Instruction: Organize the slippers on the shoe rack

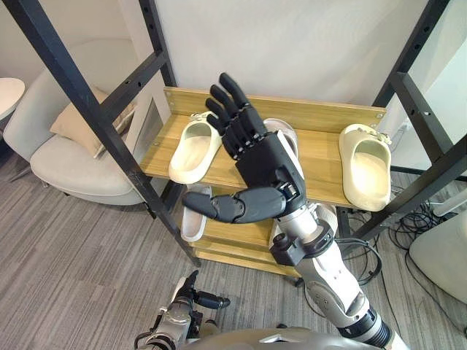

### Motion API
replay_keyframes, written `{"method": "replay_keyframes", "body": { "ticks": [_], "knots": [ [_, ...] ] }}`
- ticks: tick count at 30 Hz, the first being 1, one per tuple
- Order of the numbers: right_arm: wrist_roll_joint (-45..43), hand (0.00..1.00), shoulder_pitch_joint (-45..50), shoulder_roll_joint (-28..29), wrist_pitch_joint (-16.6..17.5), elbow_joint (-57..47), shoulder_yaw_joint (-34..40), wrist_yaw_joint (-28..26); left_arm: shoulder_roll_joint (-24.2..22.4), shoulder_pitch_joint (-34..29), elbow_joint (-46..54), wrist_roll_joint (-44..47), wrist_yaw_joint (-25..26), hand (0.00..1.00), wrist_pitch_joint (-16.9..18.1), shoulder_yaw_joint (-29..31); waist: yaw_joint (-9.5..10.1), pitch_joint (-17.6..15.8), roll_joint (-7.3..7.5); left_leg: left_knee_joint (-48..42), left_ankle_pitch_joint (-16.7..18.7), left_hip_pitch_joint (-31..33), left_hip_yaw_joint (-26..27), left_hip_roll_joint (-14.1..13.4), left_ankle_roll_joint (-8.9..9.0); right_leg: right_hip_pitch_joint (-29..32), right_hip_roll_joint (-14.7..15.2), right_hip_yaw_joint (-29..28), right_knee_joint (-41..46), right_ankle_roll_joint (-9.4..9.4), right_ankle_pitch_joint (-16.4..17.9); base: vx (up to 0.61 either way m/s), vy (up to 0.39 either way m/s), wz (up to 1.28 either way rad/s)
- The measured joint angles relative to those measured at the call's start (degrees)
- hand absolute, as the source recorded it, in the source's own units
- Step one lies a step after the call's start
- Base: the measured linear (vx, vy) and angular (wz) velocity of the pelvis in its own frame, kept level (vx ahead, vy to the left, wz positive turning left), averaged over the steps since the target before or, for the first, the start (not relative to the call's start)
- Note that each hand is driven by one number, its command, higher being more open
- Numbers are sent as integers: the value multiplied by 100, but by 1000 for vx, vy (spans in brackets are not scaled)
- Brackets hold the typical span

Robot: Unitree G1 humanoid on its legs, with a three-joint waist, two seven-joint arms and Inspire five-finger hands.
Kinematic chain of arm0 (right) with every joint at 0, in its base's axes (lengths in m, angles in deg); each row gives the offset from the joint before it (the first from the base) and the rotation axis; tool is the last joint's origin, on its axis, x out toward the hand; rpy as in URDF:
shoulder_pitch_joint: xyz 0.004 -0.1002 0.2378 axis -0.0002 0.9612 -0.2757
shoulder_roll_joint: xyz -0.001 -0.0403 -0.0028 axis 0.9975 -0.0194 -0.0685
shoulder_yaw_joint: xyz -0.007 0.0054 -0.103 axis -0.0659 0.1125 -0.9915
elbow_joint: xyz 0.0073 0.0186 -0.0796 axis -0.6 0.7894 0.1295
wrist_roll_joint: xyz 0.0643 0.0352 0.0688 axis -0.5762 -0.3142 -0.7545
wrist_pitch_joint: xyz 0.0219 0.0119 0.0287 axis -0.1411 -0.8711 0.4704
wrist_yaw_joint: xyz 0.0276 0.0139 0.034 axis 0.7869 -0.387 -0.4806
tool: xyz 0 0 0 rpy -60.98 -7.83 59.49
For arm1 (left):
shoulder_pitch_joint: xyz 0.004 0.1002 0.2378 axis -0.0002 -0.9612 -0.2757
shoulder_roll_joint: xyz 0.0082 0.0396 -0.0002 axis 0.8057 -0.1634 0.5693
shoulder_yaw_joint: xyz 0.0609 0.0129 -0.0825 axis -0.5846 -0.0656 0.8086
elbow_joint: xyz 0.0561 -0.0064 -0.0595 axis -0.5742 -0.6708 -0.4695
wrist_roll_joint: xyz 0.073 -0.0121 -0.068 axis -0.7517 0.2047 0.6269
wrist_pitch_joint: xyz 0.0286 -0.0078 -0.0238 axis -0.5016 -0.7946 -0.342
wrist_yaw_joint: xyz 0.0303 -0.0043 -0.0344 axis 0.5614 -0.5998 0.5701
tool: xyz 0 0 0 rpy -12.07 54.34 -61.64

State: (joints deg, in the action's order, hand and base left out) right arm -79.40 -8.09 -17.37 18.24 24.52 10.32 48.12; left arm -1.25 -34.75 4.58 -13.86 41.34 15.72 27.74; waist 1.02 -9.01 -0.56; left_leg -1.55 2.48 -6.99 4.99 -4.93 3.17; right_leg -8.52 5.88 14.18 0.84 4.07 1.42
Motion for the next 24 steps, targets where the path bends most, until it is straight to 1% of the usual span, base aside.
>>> {"method": "replay_keyframes", "body": {
  "ticks": [1, 2, 6, 9, 11, 14, 19, 21, 24],
  "knots": [
    [102, 100, 0, 10, 13, -1, 50, 57, -24, 0, 0, -4, 0, 100, 0, 0, 0, 1, -2, 0, 0, 0, 0, 0, 0, 0, 0, 0, 0, 0, 0, 0, 0, 0],
    [439, 100, 10, 31, 31, -1, 234, 236, -23, -1, -1, -5, 1, 100, 0, 0, -1, 5, -11, 0, 0, 0, 0, 1, 0, 0, 1, -1, 0, 0, 0, 0, 0, 0],
    [1328, 100, 60, 9, 32, 2, 792, 653, -19, -6, 2, -7, 0, 100, 3, 5, -7, 3, -32, 1, 0, -1, -1, 3, 0, -3, 2, -3, -1, 0, 0, 0, 0, 0],
    [2216, 100, 63, -165, 28, 1, 1542, 1026, -17, -22, 18, -11, -5, 100, 8, 32, -11, -6, -55, 1, 0, -17, -3, 7, 0, -22, 5, -6, -2, 1, -1, 0, 0, 0],
    [2706, 100, 64, -282, 3, 2, 2049, 1302, -21, -68, 69, -11, -16, 100, 13, 58, -57, -13, -81, 2, 0, -22, -3, 5, 0, -27, 4, -9, -2, 1, -1, 0, 0, 0],
    [3075, 100, 80, -329, -18, 1, 2383, 1508, -24, -136, 137, -14, -63, 100, 29, 67, -157, -14, -110, 10, 0, -31, 7, -1, -1, -25, -2, -26, -3, 1, -1, -3, 1, -1],
    [3481, 100, 209, -464, -100, 4, 2646, 1626, -25, -183, 227, -23, -129, 100, 35, 73, -158, -13, -117, 44, 0, -61, 52, -18, 0, -16, -19, -74, -5, 0, 0, -4, 2, -5],
    [3650, 100, 261, -549, -208, 44, 2706, 1622, -25, -201, 248, -23, -133, 100, 36, 82, -159, -13, -118, 56, 0, -60, 58, -18, 0, -6, -19, -82, -7, 0, 1, 0, 0, 0],
    [3793, 100, 263, -551, -283, 169, 2730, 1623, -21, -231, 291, -23, -153, 100, 38, 89, -160, -13, -119, 73, 0, -36, 79, -17, 0, 42, -20, -113, -3, 0, 0, 3, 10, -5]
  ]
}}
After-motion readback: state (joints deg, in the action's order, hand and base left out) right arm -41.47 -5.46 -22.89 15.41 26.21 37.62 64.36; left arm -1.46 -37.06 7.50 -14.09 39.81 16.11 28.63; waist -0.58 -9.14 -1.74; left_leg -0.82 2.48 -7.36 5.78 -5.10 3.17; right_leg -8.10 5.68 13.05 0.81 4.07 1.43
